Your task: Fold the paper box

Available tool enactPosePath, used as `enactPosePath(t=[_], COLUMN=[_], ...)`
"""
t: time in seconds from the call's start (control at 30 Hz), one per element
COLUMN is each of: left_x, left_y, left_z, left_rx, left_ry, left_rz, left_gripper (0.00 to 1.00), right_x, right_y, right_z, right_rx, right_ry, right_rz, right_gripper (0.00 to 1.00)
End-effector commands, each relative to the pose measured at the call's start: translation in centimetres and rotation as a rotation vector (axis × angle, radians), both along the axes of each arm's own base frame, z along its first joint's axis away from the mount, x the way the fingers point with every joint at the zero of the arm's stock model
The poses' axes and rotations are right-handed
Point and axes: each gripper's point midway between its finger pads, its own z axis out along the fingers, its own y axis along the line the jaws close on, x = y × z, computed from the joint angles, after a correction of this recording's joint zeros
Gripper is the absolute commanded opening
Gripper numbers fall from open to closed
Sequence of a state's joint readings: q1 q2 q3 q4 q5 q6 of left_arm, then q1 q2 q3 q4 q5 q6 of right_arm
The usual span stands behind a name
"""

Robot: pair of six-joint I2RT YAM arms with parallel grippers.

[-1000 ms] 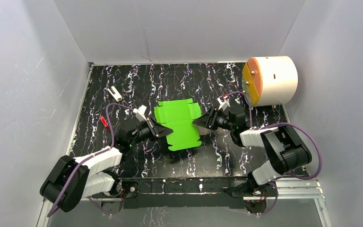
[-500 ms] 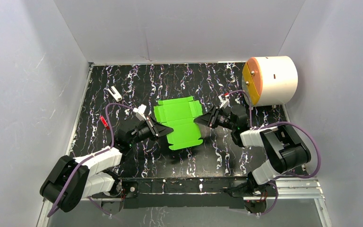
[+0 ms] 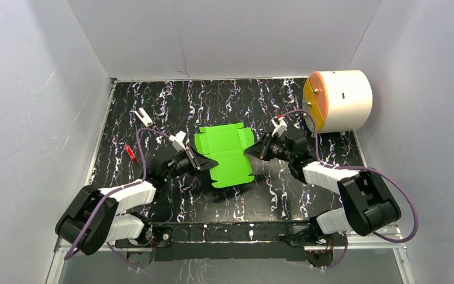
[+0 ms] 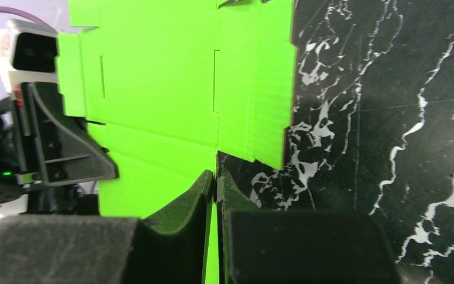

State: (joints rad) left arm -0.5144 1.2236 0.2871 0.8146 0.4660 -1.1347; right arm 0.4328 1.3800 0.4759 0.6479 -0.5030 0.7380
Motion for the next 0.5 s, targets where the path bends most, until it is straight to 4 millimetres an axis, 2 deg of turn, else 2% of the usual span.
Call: enactPosePath(t=[0.0,0.17,0.47], left_x=[1.5,2.2,2.5], left_y=[-0.8,-1.3,-1.1], left_z=[1.4,0.9,-1.4], left_rx=[-0.011,0.002,0.064], left_ry=[-0.044,-0.022,0.01], left_rz=[0.011,0.013,0.019], left_gripper=[0.02,0.02,0.02], right_x=[1.3,1.7,2.2], right_y=[0.0,0.4,0.7], right_z=[0.3,-0.6,-1.6], right_rx=[-0.161,-0.344,-0.603], right_ry=[-0.074,-0.094,-0.125], right_rz=[-0.049,-0.105,-0.197], right_gripper=[0.15,0.15,0.16])
